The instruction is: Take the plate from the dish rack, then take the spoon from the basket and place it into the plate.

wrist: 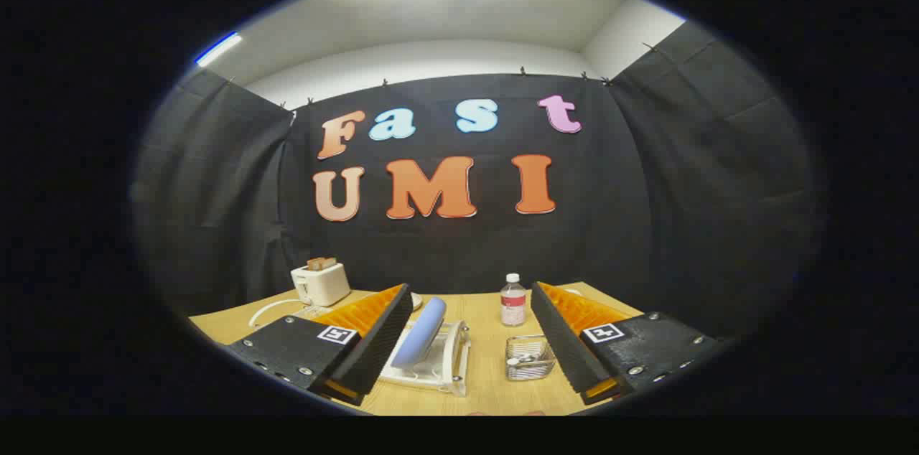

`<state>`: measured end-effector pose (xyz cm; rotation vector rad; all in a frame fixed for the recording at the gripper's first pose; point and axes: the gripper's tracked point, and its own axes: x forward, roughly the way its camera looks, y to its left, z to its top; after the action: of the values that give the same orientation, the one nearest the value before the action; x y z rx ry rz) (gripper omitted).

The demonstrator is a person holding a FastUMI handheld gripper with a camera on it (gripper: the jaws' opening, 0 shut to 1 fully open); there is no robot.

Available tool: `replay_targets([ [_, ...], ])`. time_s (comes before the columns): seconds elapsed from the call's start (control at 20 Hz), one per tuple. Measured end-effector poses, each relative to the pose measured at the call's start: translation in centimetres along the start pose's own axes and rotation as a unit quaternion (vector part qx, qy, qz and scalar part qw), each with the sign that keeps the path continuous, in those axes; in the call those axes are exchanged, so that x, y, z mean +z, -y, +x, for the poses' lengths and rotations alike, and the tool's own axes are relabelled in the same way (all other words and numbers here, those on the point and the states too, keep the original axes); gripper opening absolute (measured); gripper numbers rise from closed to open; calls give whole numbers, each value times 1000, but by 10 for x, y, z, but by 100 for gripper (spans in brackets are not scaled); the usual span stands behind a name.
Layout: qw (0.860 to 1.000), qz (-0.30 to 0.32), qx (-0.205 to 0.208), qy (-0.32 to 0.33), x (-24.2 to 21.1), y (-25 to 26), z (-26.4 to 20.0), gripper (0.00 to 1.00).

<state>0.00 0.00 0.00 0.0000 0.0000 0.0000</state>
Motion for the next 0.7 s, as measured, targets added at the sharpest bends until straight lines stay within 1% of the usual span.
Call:
replay_targets([
  [0.05, 1000, 5, 6, -10, -2, -6, 1, 98],
  [0.2, 999, 4, -1, -33, -10, -5, 8, 98],
  [0.6, 998, 7, 2, -58, -23, -11, 16, 99],
  [0.7, 998, 4, -3, -64, -27, -9, 18, 98],
])
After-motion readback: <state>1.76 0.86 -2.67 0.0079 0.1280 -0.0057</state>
